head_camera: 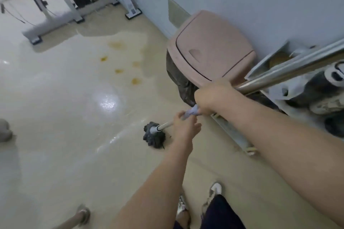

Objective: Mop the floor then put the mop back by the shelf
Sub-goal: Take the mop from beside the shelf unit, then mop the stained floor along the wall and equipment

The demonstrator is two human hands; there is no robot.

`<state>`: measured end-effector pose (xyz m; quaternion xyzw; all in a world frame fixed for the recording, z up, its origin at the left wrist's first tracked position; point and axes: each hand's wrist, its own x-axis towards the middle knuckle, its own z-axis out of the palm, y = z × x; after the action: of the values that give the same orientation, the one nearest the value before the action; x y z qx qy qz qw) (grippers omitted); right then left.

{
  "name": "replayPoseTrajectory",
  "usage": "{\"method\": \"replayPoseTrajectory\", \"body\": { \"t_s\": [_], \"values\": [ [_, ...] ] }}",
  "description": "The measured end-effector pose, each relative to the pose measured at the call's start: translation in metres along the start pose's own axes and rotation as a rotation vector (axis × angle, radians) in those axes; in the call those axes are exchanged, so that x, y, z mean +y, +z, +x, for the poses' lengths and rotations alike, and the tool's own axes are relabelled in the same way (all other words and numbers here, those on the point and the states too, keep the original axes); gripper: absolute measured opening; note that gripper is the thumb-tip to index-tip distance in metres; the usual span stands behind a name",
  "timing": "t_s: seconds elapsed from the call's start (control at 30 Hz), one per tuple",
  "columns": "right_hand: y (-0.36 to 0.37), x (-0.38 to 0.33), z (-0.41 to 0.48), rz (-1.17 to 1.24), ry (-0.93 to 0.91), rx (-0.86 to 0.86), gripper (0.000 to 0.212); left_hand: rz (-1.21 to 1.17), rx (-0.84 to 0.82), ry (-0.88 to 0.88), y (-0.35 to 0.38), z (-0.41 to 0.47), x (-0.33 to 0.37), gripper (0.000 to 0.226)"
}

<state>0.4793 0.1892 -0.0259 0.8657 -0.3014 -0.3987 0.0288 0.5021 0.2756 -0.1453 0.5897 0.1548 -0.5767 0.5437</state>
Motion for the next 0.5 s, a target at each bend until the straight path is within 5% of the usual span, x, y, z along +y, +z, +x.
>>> {"method": "replayPoseTrajectory", "body": {
  "t_s": [0.17, 0.33, 0.5],
  "values": [
    [-0.07, -0.002, 0.033, -0.064, -0.062, -0.072, 0.027, -0.441, -0.035, -0.027, -0.011, 0.023, 0.052, 0.013],
    [-0.121, 0.009, 0.071, -0.016, -0.071, -0.042, 0.025, -0.441, -0.007, 0.019, -0.006, 0.059, 0.105, 0.036],
    [-0.167, 0.017, 0.113, 0.046, -0.069, -0.048, 0.039, -0.384, -0.005, 0.078, 0.002, 0.093, 0.166, 0.031]
  ]
}}
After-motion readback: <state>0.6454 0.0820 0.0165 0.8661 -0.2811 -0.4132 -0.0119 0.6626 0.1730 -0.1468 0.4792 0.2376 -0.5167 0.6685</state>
